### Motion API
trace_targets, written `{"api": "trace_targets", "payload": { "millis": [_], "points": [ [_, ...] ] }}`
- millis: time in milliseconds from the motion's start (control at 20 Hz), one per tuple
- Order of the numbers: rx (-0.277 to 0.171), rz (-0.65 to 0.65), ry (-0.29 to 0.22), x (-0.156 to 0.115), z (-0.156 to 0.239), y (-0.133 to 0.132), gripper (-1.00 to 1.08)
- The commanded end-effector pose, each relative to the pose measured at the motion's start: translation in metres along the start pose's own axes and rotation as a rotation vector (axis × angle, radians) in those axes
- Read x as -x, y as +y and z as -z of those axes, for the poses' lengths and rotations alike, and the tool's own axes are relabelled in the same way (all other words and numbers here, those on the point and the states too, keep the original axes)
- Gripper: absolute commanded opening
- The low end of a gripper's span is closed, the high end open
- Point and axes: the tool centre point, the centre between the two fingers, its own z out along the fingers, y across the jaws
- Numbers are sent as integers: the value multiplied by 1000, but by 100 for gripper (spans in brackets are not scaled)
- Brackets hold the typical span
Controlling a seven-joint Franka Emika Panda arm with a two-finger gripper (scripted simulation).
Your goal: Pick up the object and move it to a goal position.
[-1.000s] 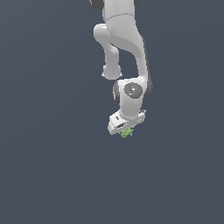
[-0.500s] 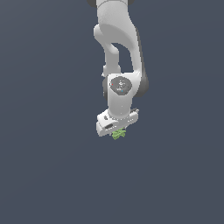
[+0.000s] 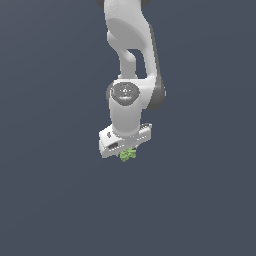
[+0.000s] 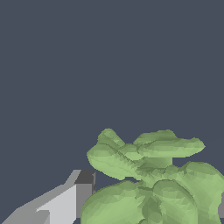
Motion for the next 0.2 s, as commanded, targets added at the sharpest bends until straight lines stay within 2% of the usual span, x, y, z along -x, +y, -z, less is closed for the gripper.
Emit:
{"api": "trace_targets", "payload": {
  "millis": [0,150],
  "points": [
    [0,1,-1,-1,2,2,-100],
    [0,1,-1,-1,1,1,-100]
  ]
}}
